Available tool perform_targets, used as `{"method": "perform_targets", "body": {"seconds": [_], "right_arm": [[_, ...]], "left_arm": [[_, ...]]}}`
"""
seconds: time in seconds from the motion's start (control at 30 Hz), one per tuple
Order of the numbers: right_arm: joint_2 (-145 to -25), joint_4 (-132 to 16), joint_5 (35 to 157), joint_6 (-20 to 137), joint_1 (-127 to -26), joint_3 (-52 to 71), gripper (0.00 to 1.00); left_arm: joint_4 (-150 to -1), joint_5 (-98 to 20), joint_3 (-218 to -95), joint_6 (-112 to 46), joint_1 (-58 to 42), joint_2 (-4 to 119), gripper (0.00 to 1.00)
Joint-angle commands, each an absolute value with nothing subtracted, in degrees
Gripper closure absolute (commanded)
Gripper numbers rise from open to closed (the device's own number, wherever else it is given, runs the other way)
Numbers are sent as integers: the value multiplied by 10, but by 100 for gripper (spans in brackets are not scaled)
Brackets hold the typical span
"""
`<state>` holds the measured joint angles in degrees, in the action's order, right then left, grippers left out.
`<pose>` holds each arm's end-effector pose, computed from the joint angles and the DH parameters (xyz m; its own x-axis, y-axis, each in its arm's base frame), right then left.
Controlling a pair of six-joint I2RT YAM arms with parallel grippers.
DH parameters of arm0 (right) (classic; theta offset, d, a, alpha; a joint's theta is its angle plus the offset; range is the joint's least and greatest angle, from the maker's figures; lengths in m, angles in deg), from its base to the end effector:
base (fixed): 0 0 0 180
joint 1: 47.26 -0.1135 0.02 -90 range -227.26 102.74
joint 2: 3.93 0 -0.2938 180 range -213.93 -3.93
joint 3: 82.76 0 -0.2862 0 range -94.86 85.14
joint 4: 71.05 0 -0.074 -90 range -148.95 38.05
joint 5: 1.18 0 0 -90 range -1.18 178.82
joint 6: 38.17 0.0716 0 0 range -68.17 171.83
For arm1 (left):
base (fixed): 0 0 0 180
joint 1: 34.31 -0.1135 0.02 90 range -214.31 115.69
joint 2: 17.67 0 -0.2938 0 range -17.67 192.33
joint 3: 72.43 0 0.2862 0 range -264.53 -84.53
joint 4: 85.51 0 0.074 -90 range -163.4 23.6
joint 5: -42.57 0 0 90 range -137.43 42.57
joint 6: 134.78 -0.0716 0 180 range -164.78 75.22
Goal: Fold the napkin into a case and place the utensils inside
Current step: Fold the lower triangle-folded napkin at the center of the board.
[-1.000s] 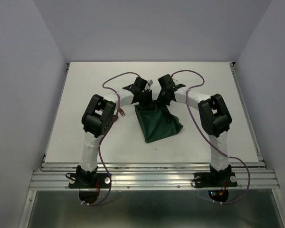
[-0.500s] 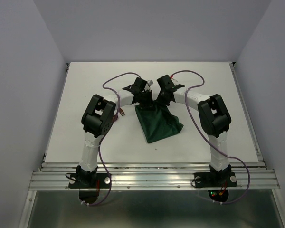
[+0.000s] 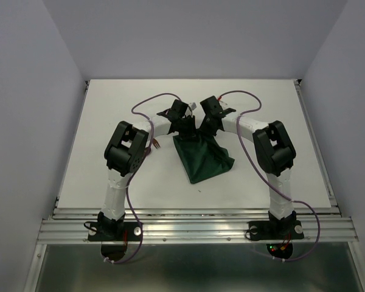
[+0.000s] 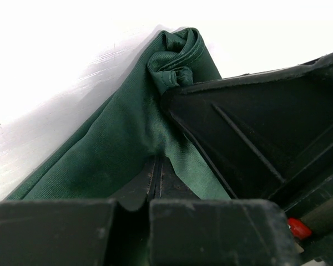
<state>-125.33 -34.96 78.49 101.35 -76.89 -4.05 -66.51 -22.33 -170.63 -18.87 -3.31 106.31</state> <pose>0.4602 0.2470 0.1458 -0.7729 0.4213 -0.4745 0.2900 0.8997 0.3264 0.4476 -0.3044 0.1349 -0.8597 0.0549 -0.5079 0.3878 0.7172 -0.5789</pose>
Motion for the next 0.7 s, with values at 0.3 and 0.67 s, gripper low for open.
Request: {"method": "perform_targets", "body": {"seconds": [0.3,0.67], "right_arm": [[-1229,-371,783,1020,-777,-45,99],[-1246,-366,771,1029,-782,-47,99]], "left_arm": [[-623,-229,-1684,-210,-30,1064,100],[-622,-228,-1686,-211,-30,1065,100]]}}
